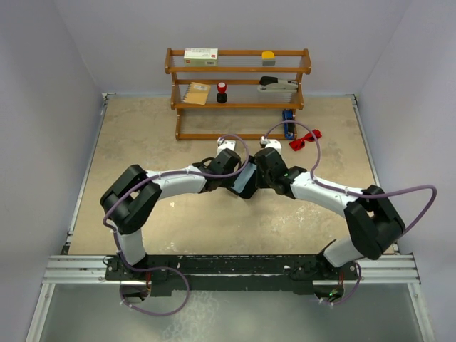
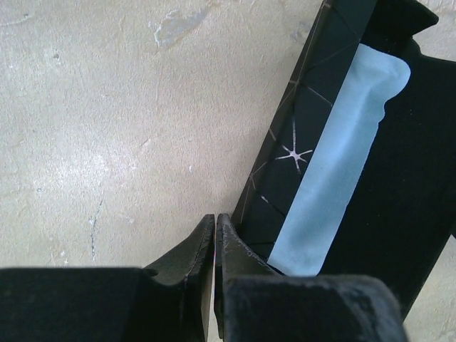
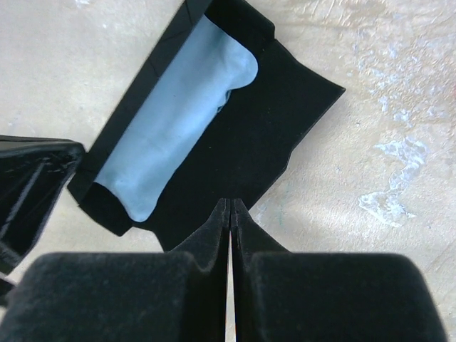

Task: Organize the sunglasses
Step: Adjust the sunglasses case at the center of the board.

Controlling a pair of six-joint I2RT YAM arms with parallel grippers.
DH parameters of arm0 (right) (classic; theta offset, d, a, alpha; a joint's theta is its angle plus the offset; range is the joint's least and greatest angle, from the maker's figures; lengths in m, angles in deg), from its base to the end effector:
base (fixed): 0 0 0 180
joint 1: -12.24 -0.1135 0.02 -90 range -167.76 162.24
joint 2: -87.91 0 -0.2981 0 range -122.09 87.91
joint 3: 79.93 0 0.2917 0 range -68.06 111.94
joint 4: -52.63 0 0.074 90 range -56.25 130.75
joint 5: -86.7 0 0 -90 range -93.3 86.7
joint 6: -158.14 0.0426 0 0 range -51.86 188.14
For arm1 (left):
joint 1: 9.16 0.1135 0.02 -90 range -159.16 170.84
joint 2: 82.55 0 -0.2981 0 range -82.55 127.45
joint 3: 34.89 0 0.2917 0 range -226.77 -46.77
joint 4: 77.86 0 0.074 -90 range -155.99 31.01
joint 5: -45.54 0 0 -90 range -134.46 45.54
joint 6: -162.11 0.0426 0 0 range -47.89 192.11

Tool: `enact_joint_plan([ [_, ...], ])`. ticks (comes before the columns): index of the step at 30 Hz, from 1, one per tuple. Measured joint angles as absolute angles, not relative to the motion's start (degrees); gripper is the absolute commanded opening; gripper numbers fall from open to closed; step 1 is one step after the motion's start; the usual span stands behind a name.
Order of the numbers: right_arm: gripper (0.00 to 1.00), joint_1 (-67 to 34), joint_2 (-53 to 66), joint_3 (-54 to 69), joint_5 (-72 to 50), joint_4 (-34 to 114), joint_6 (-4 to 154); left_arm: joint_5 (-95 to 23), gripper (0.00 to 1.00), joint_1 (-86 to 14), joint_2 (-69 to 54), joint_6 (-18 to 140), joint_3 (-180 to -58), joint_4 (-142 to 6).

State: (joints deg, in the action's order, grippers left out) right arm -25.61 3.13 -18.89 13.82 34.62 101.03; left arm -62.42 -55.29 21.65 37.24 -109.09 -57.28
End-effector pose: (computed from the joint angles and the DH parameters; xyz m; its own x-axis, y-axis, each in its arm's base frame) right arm 0.2805 0.2021 0.2165 -0.6658 0.1399 -0.7329 -0.0613 0.9687 0.2405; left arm 0.2995 -0.2926 0.1682 -0.7537 -0.0007 -0.6572 0.1452 0.9751 -0.1676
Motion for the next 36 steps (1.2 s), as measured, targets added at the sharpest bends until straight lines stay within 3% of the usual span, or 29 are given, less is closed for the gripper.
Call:
enact_joint_plan([
  [36,0.0,-21.09,-1.91,-20.49,15.42,36.17,103.06,-59.97,0.0,-56.95,18.3,33.63,-105.0,-59.27],
])
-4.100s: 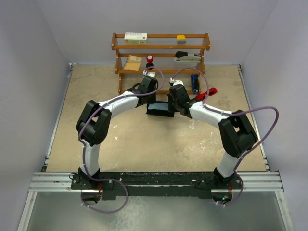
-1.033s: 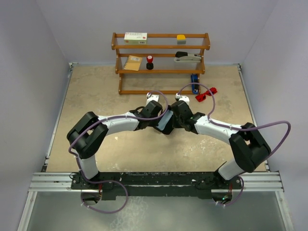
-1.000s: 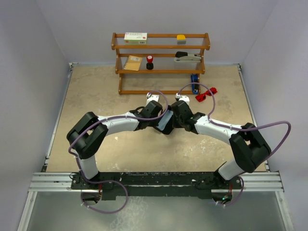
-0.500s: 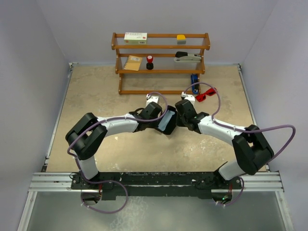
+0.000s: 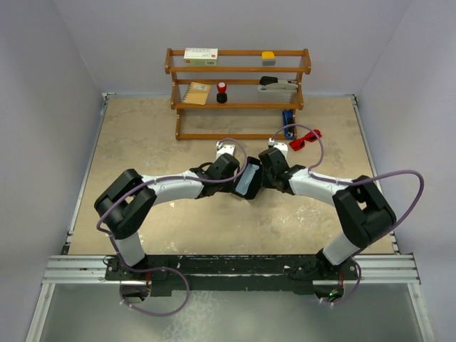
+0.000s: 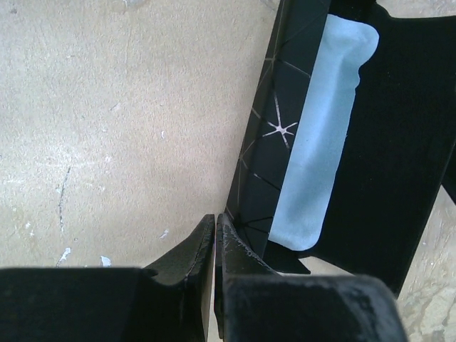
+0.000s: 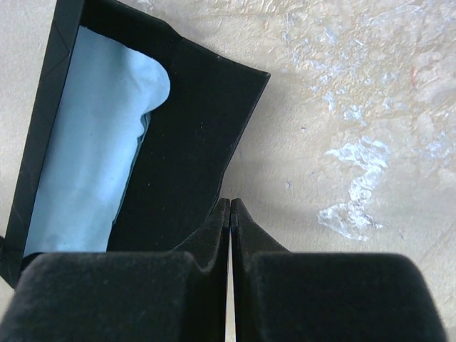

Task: Organize the sunglasses
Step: Adjust the sunglasses case at the center of the board.

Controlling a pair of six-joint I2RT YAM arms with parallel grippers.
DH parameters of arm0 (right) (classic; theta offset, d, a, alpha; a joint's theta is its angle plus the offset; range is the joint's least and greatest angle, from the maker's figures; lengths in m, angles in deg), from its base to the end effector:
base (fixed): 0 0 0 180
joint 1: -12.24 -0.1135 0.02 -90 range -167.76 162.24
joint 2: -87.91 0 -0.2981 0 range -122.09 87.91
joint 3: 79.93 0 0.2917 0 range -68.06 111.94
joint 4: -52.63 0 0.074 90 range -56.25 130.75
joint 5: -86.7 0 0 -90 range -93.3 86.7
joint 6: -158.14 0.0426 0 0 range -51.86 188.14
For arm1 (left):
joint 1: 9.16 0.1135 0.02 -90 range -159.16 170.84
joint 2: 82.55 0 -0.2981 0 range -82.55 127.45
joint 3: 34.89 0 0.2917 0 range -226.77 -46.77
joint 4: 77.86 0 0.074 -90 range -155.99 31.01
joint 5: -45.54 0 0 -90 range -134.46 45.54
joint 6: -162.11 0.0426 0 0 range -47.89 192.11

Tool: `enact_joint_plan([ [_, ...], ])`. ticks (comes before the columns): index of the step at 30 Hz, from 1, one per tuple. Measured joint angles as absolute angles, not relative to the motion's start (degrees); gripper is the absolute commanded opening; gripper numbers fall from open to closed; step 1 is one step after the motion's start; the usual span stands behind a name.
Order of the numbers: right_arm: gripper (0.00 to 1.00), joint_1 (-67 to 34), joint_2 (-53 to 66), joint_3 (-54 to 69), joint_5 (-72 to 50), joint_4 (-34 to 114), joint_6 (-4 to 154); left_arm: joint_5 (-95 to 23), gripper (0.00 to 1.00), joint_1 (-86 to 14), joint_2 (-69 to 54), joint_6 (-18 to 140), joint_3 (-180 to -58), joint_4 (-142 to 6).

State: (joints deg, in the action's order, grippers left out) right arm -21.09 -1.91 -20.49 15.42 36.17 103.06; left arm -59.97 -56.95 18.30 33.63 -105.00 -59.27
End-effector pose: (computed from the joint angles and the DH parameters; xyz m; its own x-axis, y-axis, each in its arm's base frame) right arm 0.2990 0.1803 0.1807 -0.6926 0.1934 -0.6949 0.0726 0.9772 0.1996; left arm 0.2784 -0.2900 0.1699 -0.7702 -0.0434 -0.6364 0.1500 0.9574 -0.2467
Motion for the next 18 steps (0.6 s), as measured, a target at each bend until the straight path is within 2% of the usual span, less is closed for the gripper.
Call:
enact_joint_plan([
  [14,0.0,-20.32,-6.35,-16.44,15.81,37.18,101.59,-59.91,0.0,-58.27,18.02,33.08,-104.92,-59.55],
  [18,0.11,-20.23,-3.84,-16.44,17.82,36.09,101.68,-59.95,0.0,-58.33,17.93,33.1,-104.89,-59.55],
])
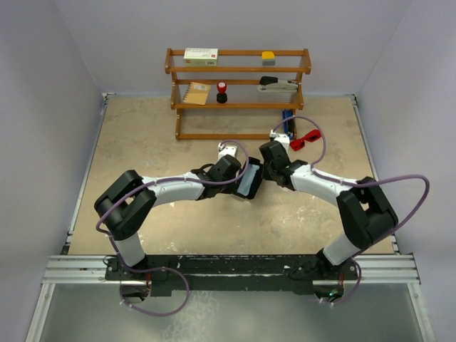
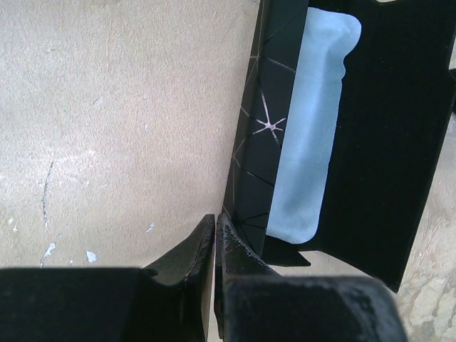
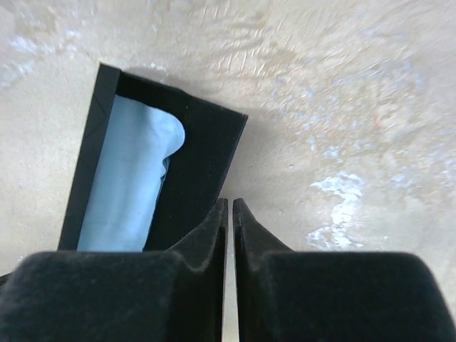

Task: Organize the sunglasses
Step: Adjust the sunglasses case at the center of the board, then pick up the sunglasses from the center of the board.

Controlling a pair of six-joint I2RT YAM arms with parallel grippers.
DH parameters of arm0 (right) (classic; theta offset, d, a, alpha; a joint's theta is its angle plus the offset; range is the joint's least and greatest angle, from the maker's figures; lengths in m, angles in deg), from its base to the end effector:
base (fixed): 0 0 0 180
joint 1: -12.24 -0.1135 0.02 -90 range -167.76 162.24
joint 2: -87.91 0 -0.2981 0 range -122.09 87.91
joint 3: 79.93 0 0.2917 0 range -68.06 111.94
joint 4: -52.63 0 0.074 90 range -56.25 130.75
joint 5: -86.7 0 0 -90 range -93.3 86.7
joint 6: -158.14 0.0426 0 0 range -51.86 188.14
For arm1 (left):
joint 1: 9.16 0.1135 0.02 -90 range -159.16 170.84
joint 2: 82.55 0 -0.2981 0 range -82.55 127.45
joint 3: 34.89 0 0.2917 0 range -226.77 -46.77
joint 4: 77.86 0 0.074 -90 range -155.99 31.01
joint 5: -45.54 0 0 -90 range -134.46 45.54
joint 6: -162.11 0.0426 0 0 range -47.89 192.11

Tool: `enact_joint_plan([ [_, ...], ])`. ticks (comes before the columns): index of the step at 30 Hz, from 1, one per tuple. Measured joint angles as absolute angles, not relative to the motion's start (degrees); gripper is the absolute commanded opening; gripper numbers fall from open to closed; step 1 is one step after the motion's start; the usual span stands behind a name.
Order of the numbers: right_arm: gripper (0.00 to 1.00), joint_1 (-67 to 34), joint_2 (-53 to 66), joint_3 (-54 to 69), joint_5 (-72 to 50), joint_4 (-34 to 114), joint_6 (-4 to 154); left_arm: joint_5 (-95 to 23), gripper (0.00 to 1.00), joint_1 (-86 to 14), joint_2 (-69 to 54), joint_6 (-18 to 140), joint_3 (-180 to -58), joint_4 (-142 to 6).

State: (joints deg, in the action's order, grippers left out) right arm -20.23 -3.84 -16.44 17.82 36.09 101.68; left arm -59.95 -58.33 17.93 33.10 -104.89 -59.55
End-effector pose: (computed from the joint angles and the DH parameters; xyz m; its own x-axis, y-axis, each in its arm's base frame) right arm 0.3176 0.1839 0.1932 -0.6530 0.1954 -0.7317 0.0908 0.9794 0.1804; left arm 0.2711 -0.2963 0.1721 -0.7688 -0.0381 -0.6384 0.1676 0.9513 -0.2586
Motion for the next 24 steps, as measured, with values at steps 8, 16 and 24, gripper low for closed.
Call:
enact_joint_plan([
  [8,0.37,-15.32,1.28,-16.44,20.56,35.48,101.42,-59.93,0.0,-58.33,17.93,33.13,-104.59,-59.73],
  [16,0.42,-6.16,0.4,-15.22,20.36,35.52,101.05,-59.91,0.0,-58.33,17.93,33.19,-104.59,-59.73],
  [24,0.48,0.88,-5.06,-12.38,18.22,37.33,102.49,-59.84,0.0,-58.33,17.93,33.3,-104.59,-59.7],
])
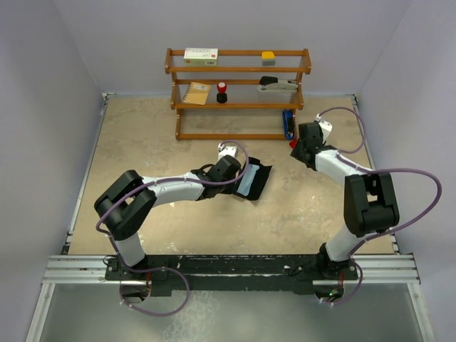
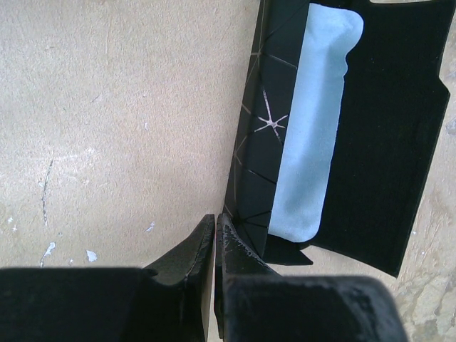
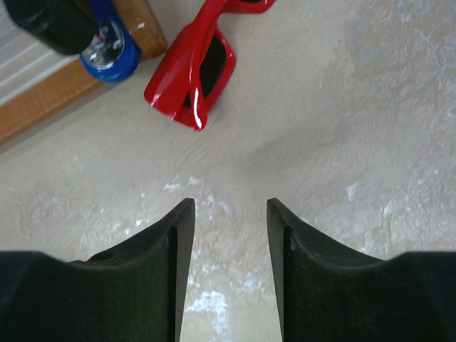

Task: Organize the sunglasses
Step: Pick up the sunglasses from the center of the board.

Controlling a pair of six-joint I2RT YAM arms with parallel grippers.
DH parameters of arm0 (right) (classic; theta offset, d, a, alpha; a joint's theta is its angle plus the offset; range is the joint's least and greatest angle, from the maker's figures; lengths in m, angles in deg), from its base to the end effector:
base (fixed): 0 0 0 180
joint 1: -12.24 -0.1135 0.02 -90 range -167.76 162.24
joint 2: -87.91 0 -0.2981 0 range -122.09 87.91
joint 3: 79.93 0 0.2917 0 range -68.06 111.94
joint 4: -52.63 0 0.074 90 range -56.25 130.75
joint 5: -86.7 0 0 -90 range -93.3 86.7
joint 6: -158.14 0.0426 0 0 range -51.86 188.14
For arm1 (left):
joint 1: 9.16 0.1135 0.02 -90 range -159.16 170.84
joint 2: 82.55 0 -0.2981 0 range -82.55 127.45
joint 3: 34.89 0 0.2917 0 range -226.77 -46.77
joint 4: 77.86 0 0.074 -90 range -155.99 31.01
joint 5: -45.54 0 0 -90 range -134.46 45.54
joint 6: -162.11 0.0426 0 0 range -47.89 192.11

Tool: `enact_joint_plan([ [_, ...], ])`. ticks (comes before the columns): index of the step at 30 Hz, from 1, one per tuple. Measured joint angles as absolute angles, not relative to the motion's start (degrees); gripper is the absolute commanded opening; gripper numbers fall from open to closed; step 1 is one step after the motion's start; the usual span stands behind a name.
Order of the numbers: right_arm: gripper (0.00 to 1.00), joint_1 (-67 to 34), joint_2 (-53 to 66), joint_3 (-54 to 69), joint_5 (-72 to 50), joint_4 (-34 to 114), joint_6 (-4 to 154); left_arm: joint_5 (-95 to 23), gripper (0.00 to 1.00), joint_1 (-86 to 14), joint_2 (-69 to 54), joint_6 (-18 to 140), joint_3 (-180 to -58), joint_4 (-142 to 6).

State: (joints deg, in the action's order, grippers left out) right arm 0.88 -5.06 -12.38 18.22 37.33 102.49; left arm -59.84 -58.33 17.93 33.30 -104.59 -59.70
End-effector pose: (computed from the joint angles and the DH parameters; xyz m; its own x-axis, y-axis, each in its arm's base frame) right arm 0.3806 0.0605 0.2119 -0.4776 0.4394 -0.7608 0.4346 0.8707 0.2301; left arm 0.2703 -0.2956 0.1706 -0.7700 -0.0331 -0.6372 0.1708 0.9515 -0.2558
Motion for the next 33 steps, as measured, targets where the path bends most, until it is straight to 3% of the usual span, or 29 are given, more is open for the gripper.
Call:
enact_joint_plan([
  [33,0.43,9.49,-29.69,12.85,14.74,37.7,106.4,-59.42,0.0,-58.31,19.09,33.72,-106.45,-59.03],
])
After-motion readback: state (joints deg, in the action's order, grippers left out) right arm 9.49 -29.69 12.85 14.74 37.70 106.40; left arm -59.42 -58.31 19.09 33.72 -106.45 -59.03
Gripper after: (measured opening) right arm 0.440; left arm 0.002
